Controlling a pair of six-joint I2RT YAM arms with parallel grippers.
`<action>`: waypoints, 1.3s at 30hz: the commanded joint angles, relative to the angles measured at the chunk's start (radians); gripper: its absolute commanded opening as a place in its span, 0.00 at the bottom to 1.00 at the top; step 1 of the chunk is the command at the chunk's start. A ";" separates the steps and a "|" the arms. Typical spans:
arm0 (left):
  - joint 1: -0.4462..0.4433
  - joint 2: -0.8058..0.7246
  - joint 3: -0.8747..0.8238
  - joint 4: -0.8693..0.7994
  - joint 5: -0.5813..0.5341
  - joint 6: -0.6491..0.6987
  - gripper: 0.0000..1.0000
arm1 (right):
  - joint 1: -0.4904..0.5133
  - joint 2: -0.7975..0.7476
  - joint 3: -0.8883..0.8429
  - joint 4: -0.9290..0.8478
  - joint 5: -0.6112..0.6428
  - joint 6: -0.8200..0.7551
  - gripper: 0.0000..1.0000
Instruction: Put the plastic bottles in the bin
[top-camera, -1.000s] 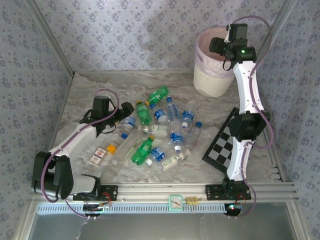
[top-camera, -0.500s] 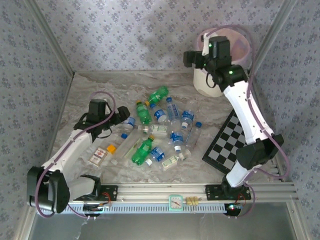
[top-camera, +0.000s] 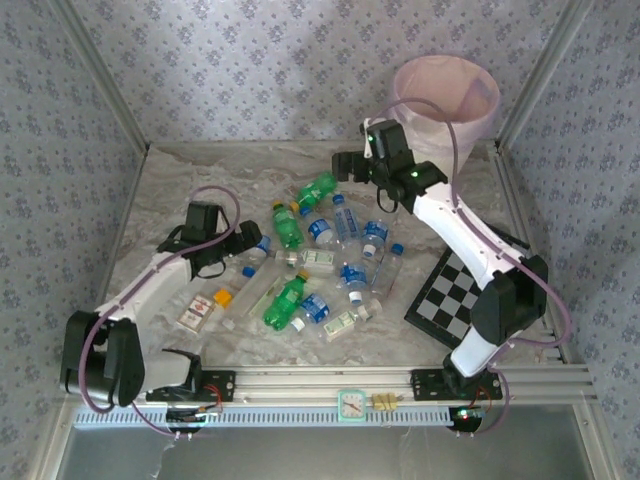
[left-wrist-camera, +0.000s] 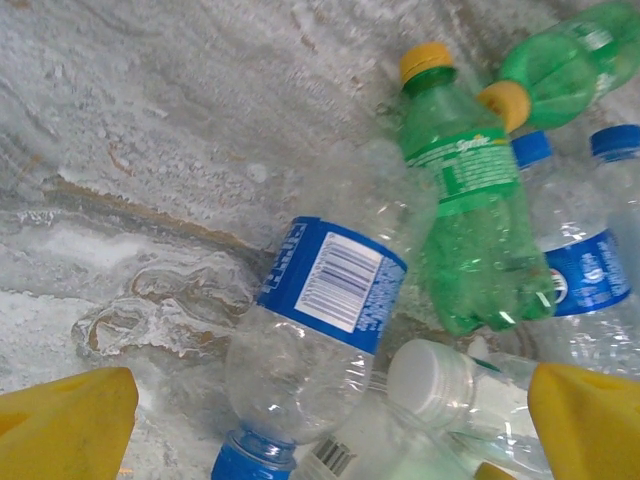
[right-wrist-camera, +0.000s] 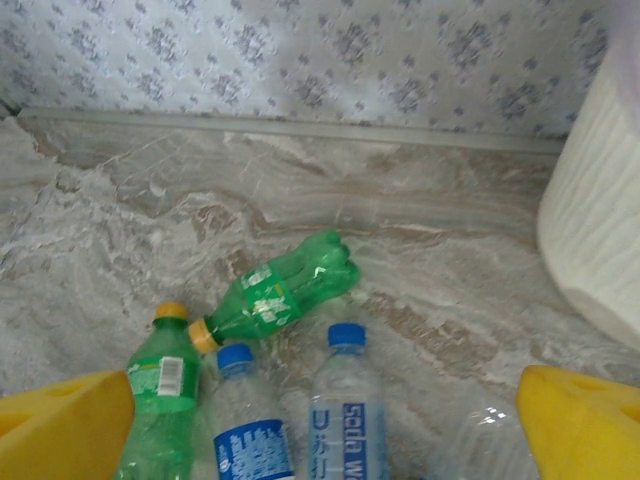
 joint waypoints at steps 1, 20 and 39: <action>-0.017 0.035 -0.002 0.050 -0.002 0.002 1.00 | 0.022 -0.033 -0.061 0.058 -0.004 0.049 1.00; -0.108 0.276 0.093 0.010 -0.090 0.067 1.00 | 0.108 -0.019 -0.202 0.080 -0.037 0.101 1.00; -0.119 0.375 0.125 -0.022 -0.192 0.072 0.72 | 0.111 -0.024 -0.212 0.063 -0.006 0.088 1.00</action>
